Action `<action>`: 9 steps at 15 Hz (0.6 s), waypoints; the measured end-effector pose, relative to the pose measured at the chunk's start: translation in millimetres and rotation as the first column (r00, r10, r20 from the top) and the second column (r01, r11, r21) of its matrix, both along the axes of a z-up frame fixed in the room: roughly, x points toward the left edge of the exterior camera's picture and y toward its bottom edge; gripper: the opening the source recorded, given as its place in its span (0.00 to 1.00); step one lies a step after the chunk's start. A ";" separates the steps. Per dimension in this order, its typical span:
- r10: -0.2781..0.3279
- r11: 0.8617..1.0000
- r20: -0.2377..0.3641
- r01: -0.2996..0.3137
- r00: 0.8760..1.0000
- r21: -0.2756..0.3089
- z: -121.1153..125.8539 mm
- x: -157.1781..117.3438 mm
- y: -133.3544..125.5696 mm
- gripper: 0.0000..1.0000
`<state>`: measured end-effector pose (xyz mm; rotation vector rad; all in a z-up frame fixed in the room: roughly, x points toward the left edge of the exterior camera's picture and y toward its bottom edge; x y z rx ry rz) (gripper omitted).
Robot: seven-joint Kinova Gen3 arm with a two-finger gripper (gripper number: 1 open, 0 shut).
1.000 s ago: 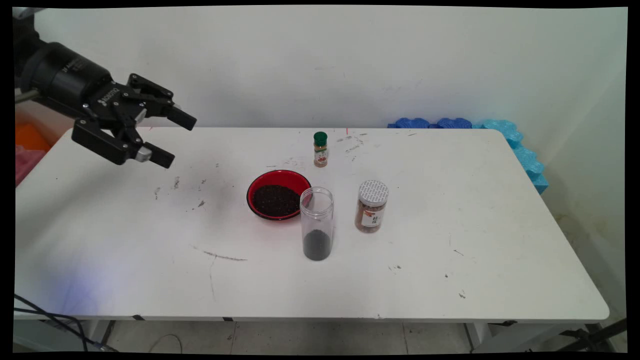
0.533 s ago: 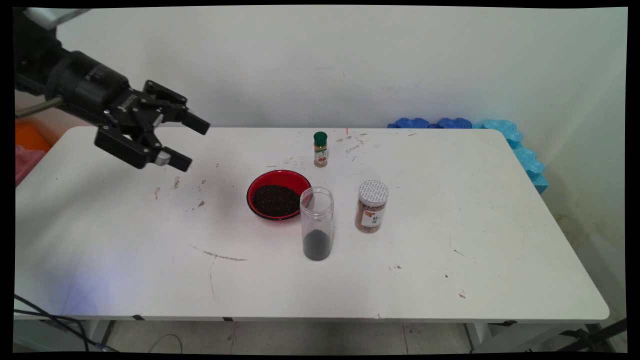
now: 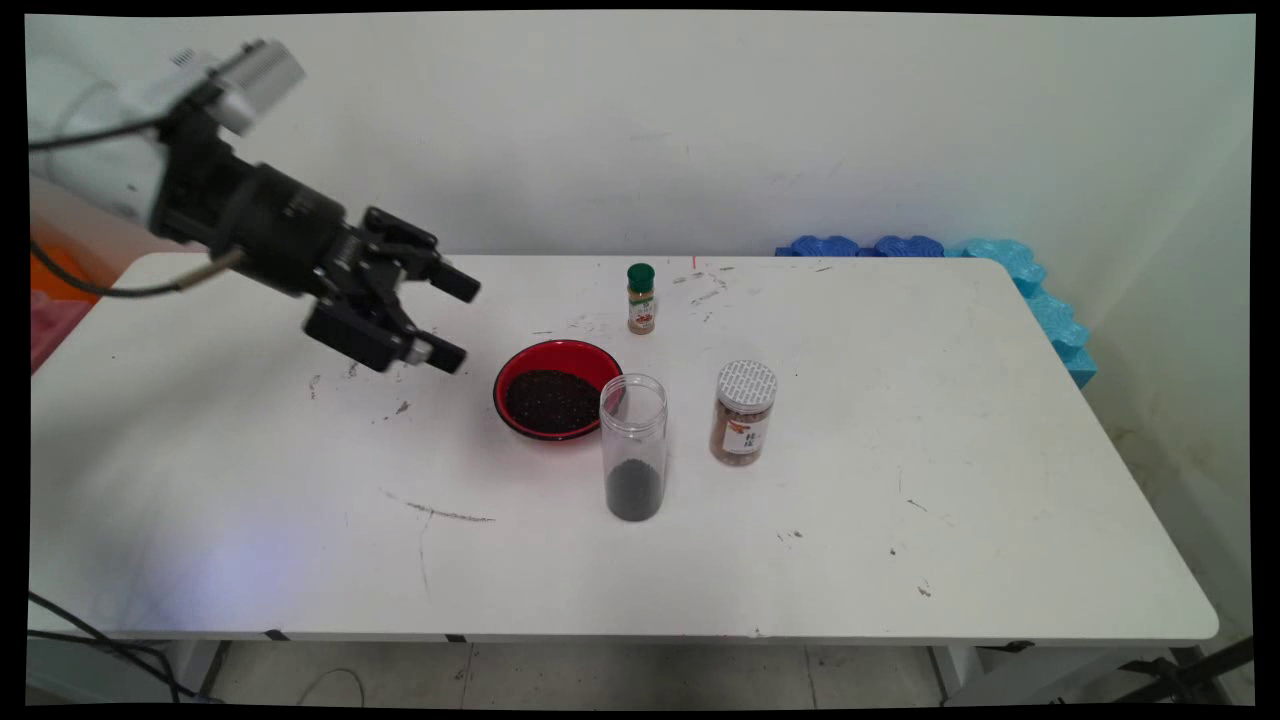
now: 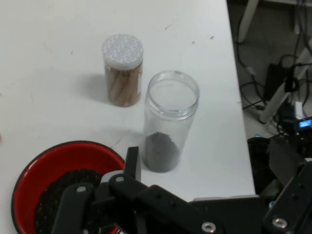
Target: Pick up the black seasoning powder from the table
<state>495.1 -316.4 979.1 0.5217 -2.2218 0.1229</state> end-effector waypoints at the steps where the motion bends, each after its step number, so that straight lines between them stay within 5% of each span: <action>1: 0.010 1.000 0.006 -0.010 1.000 0.003 -7.0 -4.9 -1.4 1.00; 9: 0.046 0.999 0.041 -0.046 0.998 -0.002 -61.2 -47.7 -13.4 1.00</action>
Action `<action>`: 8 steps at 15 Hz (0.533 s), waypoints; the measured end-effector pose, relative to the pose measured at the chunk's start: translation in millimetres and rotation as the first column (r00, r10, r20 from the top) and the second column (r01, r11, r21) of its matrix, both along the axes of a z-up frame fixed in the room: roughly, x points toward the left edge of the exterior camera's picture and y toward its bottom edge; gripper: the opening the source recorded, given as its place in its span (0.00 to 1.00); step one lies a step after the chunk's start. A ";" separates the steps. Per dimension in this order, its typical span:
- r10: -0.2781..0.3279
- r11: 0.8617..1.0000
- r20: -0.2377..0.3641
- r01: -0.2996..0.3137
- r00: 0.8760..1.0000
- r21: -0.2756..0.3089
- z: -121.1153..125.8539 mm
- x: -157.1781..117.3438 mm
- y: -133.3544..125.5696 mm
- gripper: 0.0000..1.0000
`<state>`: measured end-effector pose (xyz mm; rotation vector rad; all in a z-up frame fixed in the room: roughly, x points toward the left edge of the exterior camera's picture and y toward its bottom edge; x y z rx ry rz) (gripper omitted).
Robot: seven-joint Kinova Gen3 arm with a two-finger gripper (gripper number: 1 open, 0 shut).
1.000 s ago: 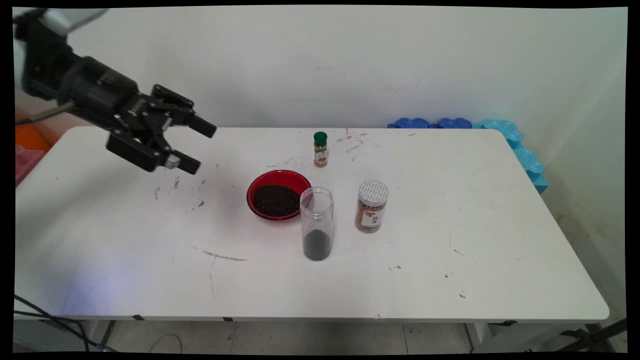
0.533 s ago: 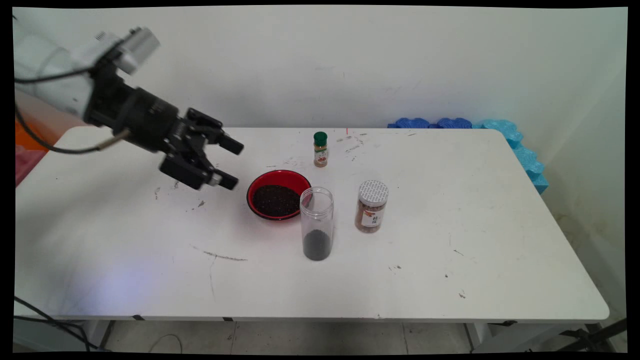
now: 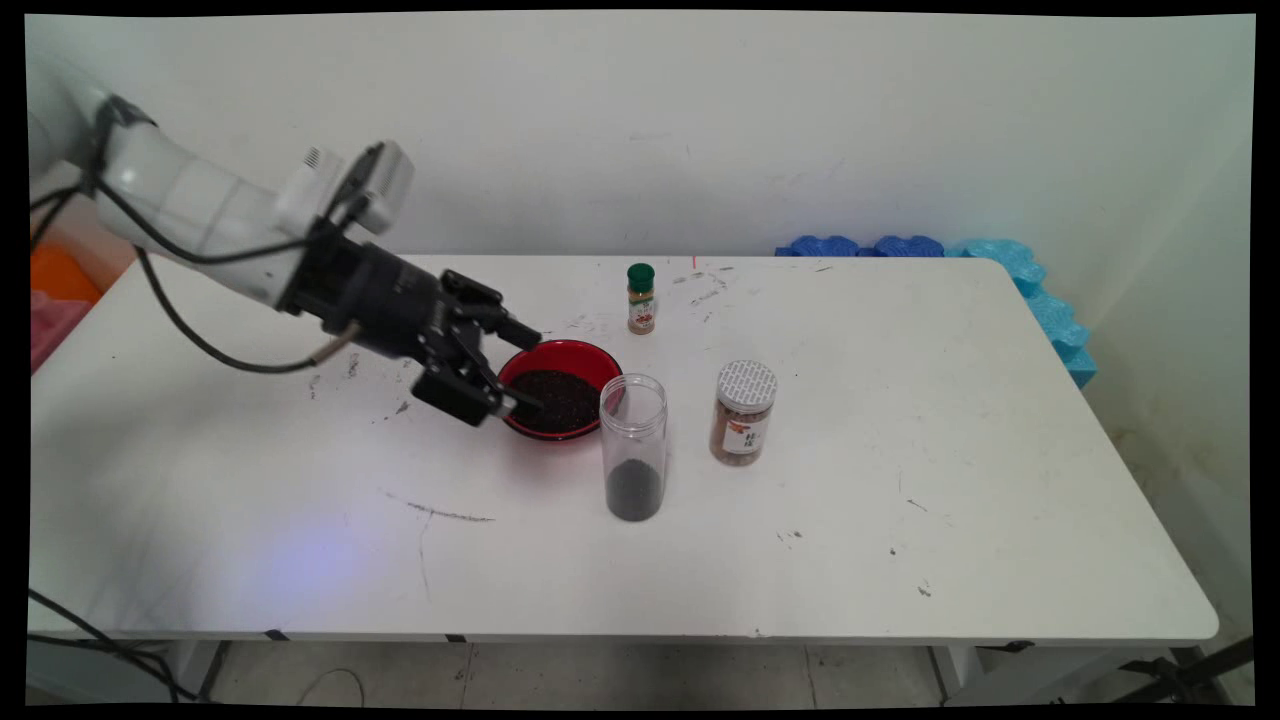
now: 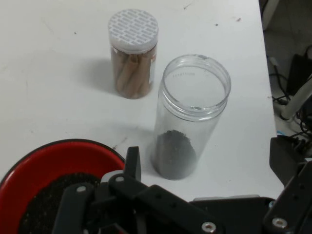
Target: Pick up the black seasoning powder from the table
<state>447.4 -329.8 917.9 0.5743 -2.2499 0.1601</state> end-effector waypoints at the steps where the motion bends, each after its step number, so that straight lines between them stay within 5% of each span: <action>1: 0.002 1.000 0.002 -0.002 1.000 0.003 -6.9 -5.1 -1.0 1.00; 8: -0.002 1.000 0.019 0.002 1.000 0.001 -45.6 -39.5 -10.6 1.00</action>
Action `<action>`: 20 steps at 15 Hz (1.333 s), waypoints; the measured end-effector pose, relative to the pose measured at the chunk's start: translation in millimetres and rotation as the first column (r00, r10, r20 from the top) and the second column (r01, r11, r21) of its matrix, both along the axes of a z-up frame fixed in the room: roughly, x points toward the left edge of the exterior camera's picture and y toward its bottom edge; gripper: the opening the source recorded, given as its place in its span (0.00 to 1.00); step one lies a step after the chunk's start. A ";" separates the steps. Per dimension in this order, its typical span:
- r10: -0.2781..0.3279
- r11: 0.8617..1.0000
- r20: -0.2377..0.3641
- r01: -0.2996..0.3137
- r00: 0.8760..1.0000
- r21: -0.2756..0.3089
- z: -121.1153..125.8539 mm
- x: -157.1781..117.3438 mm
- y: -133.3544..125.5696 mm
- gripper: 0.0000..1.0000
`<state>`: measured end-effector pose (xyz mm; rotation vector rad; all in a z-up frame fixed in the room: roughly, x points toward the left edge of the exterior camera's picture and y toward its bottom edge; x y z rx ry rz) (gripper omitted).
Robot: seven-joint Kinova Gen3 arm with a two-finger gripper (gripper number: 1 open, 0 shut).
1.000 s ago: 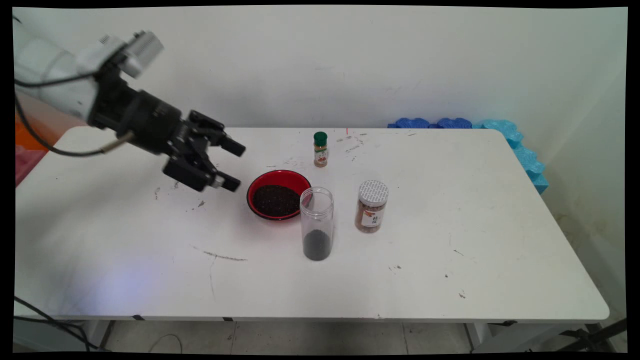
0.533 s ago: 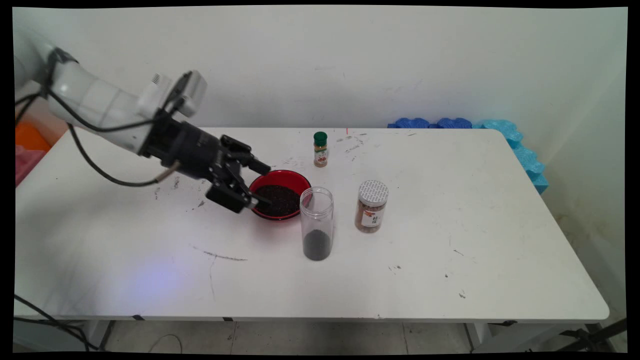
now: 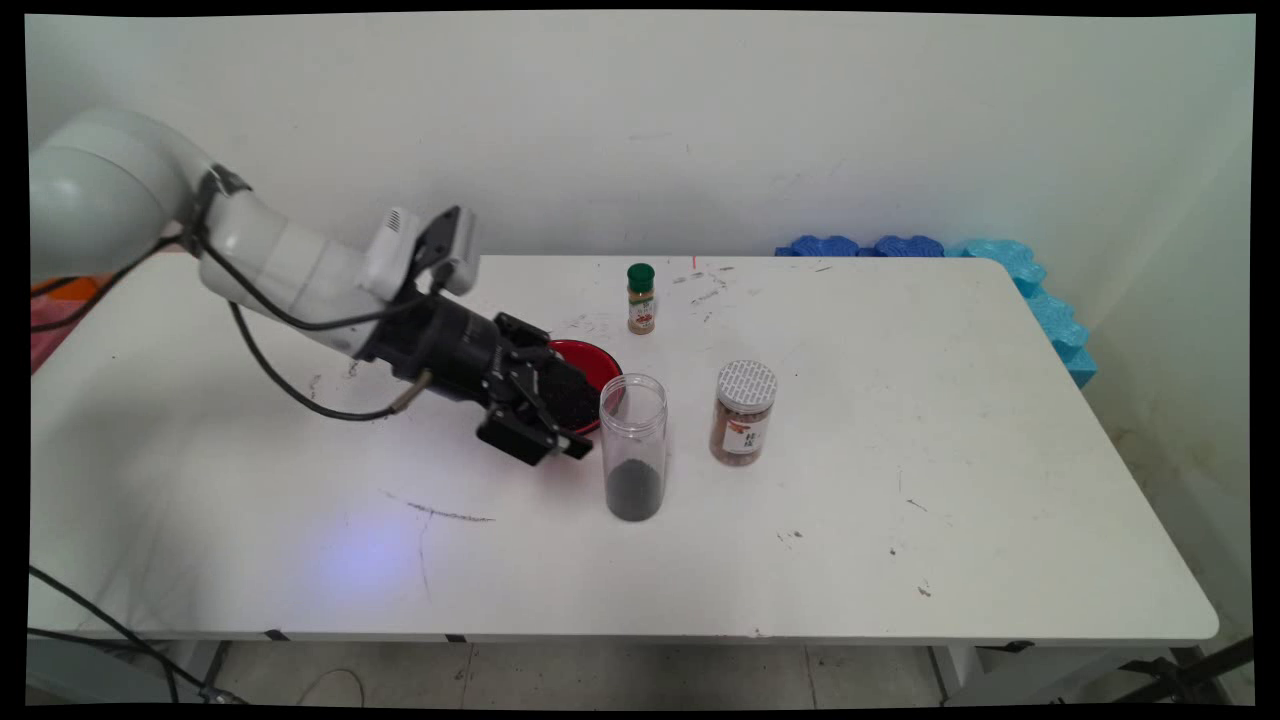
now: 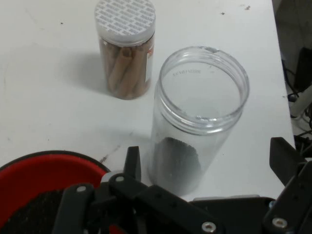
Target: Pick up the black seasoning powder from the table
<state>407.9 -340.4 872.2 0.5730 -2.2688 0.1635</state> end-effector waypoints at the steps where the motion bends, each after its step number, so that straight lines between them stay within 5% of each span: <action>1: 0.000 1.000 0.002 0.000 1.000 -0.002 -3.9 -4.2 -1.8 1.00; 20: -0.011 1.000 0.024 0.011 1.000 -0.024 -44.2 -39.0 -20.9 1.00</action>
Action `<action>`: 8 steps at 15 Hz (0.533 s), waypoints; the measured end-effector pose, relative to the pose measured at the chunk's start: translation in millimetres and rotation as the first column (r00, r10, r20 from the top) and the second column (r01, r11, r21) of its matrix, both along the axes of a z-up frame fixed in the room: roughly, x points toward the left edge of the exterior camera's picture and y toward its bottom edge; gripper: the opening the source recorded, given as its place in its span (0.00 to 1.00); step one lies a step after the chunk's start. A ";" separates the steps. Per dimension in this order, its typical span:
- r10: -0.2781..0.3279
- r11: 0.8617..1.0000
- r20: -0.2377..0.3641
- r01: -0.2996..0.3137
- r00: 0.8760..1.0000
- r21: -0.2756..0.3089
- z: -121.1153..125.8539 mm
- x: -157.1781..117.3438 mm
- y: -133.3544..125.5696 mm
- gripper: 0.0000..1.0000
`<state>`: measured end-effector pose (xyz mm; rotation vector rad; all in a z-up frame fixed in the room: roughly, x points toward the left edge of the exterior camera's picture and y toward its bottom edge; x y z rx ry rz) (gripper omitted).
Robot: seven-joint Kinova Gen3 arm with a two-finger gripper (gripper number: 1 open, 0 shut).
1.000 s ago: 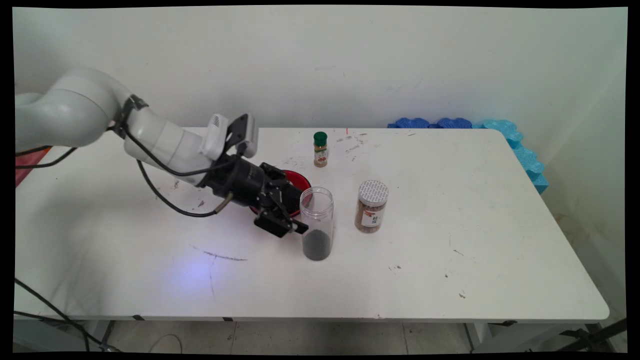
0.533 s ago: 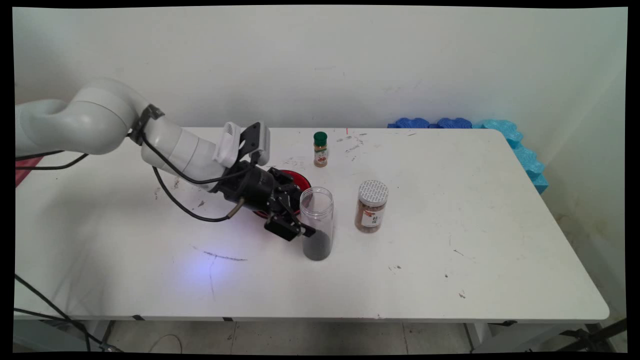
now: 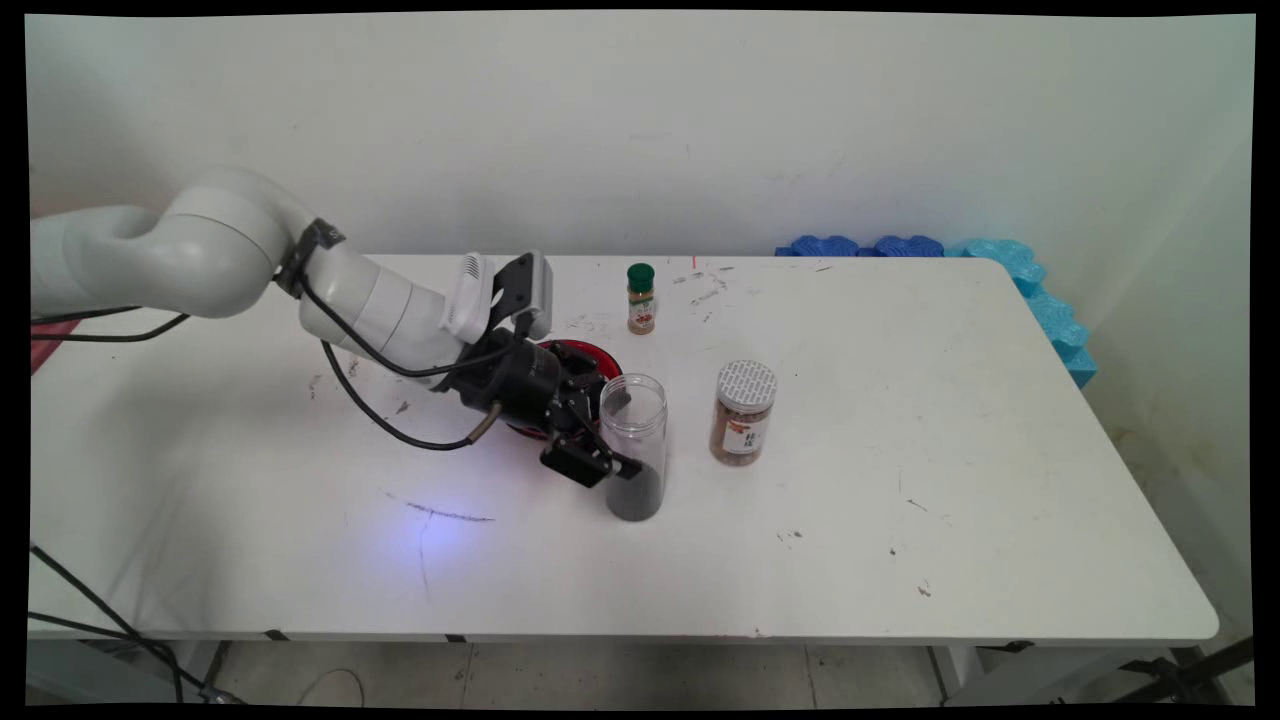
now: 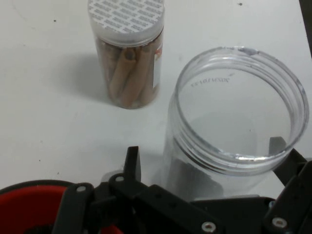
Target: Pick up the black seasoning powder from the table, then pour the black seasoning powder in the red bowl
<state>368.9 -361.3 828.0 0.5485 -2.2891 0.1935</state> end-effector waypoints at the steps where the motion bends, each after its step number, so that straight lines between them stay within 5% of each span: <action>1: -0.002 1.000 -0.001 0.002 1.000 -0.002 -0.5 -0.6 -0.3 1.00; 4: -0.008 1.000 -0.005 0.008 1.000 -0.007 -1.7 -2.6 -0.8 1.00; 5: -0.009 1.000 -0.007 0.009 1.000 -0.009 -1.7 -3.2 -0.9 0.00; 8: -0.015 1.000 -0.016 0.015 1.000 -0.011 -1.1 -3.8 -0.6 0.00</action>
